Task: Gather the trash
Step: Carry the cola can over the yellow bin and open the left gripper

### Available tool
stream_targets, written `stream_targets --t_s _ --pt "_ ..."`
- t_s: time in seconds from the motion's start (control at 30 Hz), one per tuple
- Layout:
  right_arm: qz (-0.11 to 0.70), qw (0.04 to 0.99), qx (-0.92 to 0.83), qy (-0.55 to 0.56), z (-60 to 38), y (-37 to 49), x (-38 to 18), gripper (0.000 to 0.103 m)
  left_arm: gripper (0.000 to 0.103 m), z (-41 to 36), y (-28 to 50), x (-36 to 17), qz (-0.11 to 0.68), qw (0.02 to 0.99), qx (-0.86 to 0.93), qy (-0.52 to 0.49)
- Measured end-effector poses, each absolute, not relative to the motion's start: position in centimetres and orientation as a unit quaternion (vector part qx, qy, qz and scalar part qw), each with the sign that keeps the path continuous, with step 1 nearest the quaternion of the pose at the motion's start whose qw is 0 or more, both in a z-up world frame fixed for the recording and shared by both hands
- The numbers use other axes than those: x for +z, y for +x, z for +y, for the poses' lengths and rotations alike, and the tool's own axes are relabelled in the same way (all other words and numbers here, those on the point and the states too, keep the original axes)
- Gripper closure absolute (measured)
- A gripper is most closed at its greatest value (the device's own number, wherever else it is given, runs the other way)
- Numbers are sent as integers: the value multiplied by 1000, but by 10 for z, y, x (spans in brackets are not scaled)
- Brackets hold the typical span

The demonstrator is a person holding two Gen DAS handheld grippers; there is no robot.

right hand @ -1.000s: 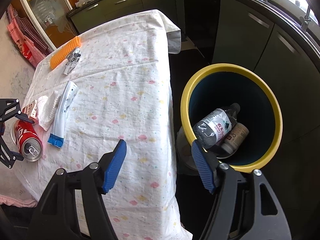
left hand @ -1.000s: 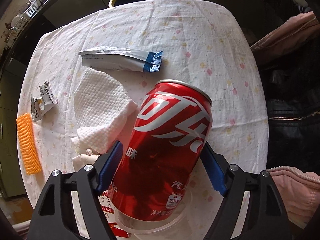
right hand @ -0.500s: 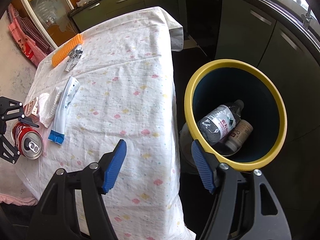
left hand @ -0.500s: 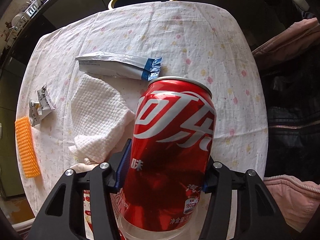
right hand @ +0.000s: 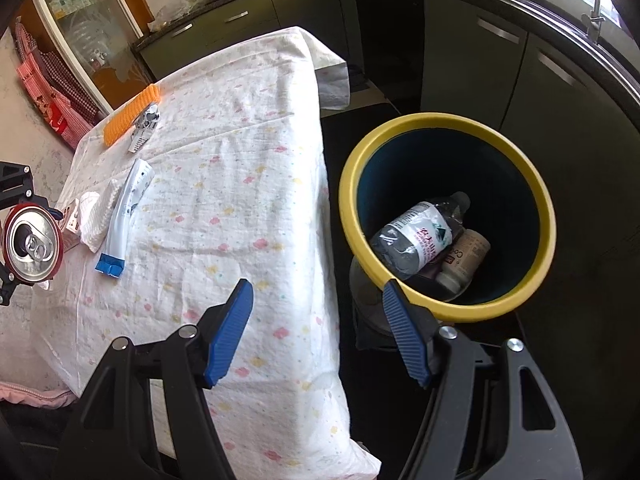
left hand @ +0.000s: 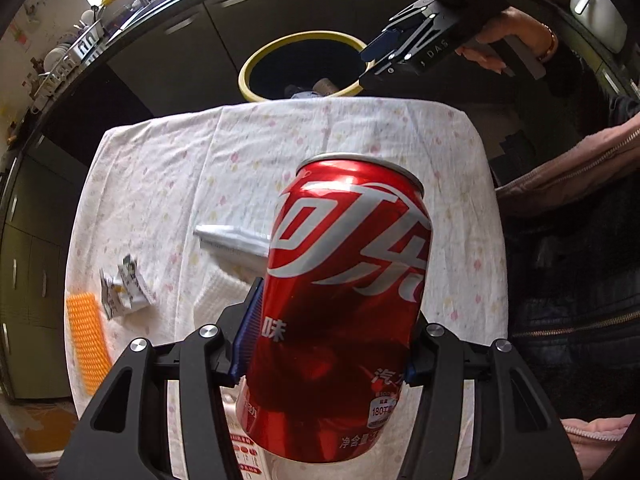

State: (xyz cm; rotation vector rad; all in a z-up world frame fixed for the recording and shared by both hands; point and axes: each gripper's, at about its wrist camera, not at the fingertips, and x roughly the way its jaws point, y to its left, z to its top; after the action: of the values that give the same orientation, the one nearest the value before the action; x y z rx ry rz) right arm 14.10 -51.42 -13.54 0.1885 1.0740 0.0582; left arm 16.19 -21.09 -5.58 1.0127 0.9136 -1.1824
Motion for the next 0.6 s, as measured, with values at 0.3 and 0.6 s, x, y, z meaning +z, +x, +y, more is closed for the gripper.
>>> stream_targets --t_s 0.3,0.6 --pt "485 863 -31 137 -588 105 -140 39 48 -351 189 -61 370 584 -559 458" --pt "493 849 -56 180 -635 92 -166 39 48 -492 226 -102 374 585 -546 470"
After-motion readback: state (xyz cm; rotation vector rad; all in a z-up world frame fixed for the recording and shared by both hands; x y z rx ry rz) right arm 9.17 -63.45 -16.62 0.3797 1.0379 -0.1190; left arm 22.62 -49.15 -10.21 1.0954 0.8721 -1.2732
